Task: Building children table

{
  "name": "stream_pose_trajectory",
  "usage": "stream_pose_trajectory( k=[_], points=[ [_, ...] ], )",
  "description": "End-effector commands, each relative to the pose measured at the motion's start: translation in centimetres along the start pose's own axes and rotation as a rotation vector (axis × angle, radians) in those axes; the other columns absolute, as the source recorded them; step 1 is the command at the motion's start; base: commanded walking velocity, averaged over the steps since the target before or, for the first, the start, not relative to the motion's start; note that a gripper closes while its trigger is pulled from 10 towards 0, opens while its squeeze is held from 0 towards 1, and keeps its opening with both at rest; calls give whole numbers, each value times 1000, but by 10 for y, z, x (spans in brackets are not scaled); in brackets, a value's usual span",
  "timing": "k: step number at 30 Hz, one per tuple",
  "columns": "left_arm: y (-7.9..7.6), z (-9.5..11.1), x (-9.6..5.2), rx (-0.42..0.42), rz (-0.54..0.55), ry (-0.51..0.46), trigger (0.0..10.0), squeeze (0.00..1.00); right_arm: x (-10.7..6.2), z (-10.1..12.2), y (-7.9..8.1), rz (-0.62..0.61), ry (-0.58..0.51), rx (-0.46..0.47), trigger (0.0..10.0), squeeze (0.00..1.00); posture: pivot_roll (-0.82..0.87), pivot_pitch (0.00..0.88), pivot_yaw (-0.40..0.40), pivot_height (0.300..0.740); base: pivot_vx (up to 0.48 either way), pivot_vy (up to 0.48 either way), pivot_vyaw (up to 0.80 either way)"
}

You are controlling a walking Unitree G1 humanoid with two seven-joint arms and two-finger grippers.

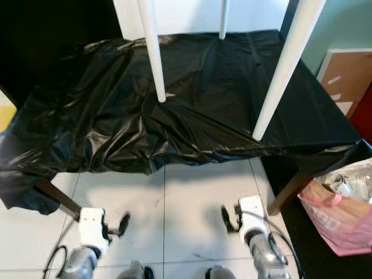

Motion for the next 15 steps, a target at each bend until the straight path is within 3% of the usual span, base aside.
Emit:
stream_pose_trajectory(
  k=[1,2,3,6,9,12,13,15],
  points=[
    [-1,-15,-4,0,6,54,10000,0,-2,-14,4,2,49,-1,10000,0,-23,68,44,740,0,0,0],
    [-3,-38,-1,-56,31,179,10000,0,-8,-40,6,-5,168,1,10000,0,-24,57,39,740,0,0,0],
    [-7,-50,-2,-35,24,247,10000,0,-13,-54,3,-30,231,-3,10000,0,-29,52,38,740,0,0,0],
    [-17,-73,-8,3,2,384,10000,0,-23,-76,-3,-96,329,19,10000,0,-37,41,39,740,0,0,0],
    [-29,-86,-11,47,-36,462,10000,0,-33,-94,-5,-144,405,56,10000,0,-65,33,50,740,0,0,0],
    [-52,-84,-6,118,-115,483,10000,0,-48,-117,-7,-243,504,174,10000,0,-72,28,57,740,0,0,0],
    [-54,-84,-5,119,-124,483,10000,0,-48,-118,-5,-243,512,182,10000,0,-71,26,55,740,0,0,0],
    [-49,-87,-7,92,-100,513,10000,0,-40,-114,6,-154,524,100,10000,0,-69,26,49,740,0,0,0]
  ],
)
Point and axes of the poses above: a point about 5 cm out from each wrist's last joint towards the gripper, its own x axis pointing out of the wrist towards the gripper, its own z axis along the axis of the wrist's last joint, y = z × x, the point moved 5 cm from there along x, pointing out of the wrist towards the gripper, and after that the axes turned 10 degrees about x, right-handed, at the moved point
